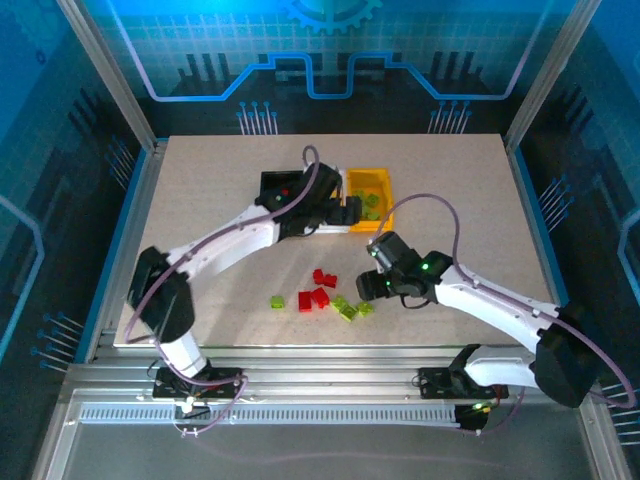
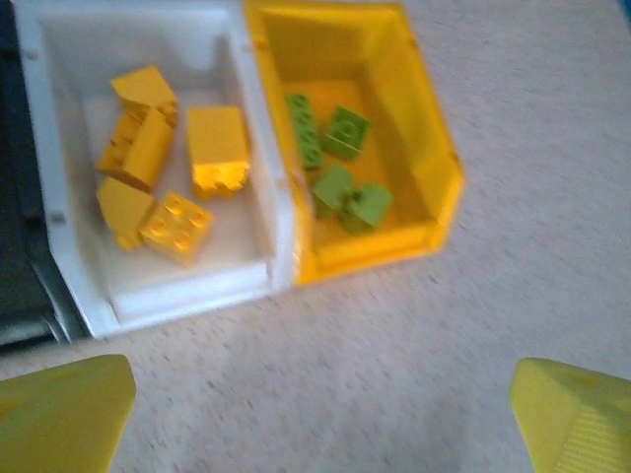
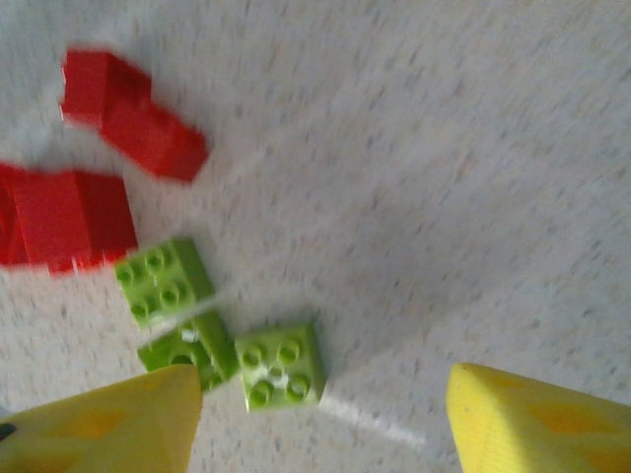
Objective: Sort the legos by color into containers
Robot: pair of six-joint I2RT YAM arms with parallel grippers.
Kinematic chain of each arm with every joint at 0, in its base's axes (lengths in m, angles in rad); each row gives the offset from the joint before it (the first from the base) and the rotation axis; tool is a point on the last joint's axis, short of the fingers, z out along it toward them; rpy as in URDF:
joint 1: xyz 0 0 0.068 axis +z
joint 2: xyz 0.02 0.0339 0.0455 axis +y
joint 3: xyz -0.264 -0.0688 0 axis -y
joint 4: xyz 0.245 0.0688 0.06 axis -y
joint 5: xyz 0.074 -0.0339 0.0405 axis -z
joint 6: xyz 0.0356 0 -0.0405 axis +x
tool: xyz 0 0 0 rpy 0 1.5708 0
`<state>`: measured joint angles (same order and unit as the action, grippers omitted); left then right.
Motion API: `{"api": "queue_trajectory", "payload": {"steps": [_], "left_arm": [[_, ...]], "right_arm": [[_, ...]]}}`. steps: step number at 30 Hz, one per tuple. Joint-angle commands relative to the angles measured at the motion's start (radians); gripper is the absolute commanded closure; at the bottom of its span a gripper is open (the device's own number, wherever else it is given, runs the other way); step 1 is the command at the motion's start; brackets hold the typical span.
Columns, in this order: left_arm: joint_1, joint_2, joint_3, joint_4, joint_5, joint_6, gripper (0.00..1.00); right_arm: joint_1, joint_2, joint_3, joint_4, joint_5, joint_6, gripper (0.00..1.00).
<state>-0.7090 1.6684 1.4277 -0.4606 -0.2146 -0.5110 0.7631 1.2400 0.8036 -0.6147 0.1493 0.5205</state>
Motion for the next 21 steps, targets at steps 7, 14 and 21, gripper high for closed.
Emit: {"api": "queue_trajectory", "payload": {"steps": [7,14,21], "left_arm": [[-0.017,-0.241,-0.335,0.023,0.01,-0.107,0.01],[-0.019,-0.35,-0.421,-0.027,-0.045,-0.106,0.01],[-0.018,-0.395,-0.464,-0.039,-0.064,-0.113,0.01]], "right_arm": [[0.153,0.14,-0.029,-0.075,0.084,0.029,0.36],[0.18,0.28,0.008,0.023,0.103,0.025,0.36],[0.145,0.352,0.046,0.042,0.126,-0.003,0.4]]}}
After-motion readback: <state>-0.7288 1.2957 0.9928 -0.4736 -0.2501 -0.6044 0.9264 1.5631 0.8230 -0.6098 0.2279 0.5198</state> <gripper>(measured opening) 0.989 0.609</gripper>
